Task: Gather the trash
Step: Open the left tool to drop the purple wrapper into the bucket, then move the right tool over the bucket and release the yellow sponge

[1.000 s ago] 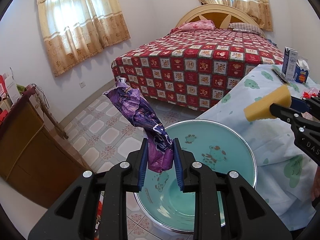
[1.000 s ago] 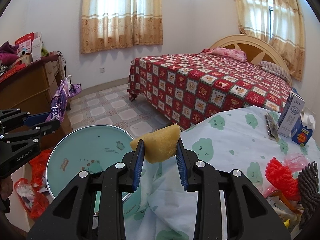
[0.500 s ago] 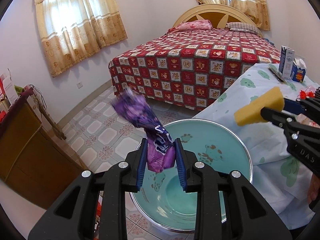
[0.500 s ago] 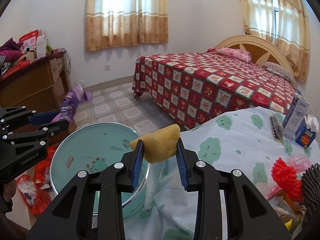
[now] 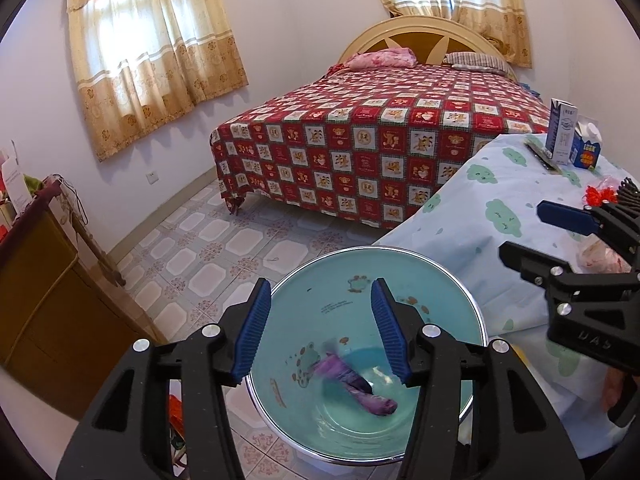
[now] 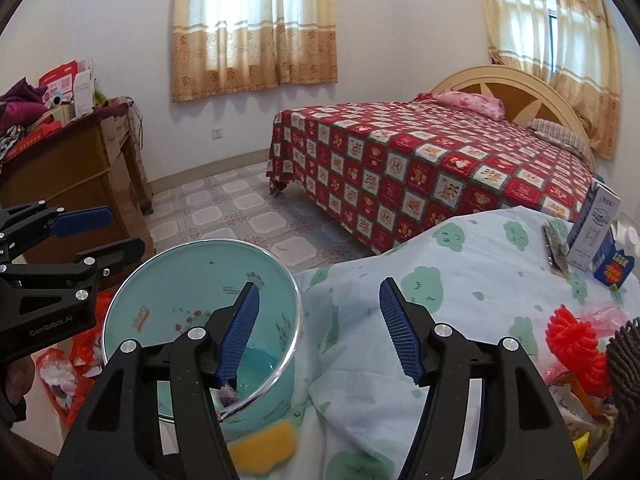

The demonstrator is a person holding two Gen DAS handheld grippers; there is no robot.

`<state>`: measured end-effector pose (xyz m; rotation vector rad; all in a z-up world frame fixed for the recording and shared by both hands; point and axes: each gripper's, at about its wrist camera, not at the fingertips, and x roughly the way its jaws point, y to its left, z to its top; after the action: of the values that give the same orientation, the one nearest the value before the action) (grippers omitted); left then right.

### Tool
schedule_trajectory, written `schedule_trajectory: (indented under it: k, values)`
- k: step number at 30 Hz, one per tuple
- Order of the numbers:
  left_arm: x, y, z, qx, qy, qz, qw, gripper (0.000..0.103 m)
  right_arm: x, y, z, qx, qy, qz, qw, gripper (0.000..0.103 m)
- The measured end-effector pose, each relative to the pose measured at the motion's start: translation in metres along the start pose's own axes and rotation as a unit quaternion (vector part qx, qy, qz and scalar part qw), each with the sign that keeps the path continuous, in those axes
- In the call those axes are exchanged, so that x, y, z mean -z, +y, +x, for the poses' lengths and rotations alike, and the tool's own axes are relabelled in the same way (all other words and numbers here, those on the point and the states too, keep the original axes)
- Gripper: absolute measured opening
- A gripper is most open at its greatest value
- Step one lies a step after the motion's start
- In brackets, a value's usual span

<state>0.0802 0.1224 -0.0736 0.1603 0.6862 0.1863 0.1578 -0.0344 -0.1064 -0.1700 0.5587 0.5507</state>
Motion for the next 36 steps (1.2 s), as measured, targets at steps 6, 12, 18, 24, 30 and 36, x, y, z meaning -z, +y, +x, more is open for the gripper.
schedule_trajectory:
  k: [6, 12, 18, 24, 30, 36]
  values:
    - [0.001, -0.003, 0.001, -0.002, 0.004, 0.002, 1.0000, 0.058, 0.001, -0.024, -0.021, 0.032, -0.009, 0.026, 0.999, 0.064]
    - [0.011, -0.008, -0.009, -0.004, 0.002, -0.003, 1.0000, 0.059, 0.015, -0.031, -0.043, 0.042, -0.003, 0.024, 0.999, 0.064]
    - [0.034, -0.023, -0.021, 0.001, 0.003, 0.022, 0.9997, 0.065, 0.039, -0.008, -0.051, 0.019, 0.014, 0.001, 1.000, 0.064]
    - [0.051, -0.014, -0.012, -0.010, 0.029, 0.017, 0.9994, 0.070, 0.069, 0.030, -0.018, -0.022, 0.086, -0.061, 0.994, 0.056]
    - [0.072, -0.004, -0.002, -0.004, 0.052, 0.006, 0.9986, 0.070, 0.087, 0.047, 0.012, -0.047, 0.139, -0.088, 0.985, 0.054]
    - [0.075, -0.004, 0.005, 0.008, 0.061, 0.001, 0.9981, 0.070, 0.096, 0.050, 0.040, -0.080, 0.185, -0.075, 0.977, 0.014]
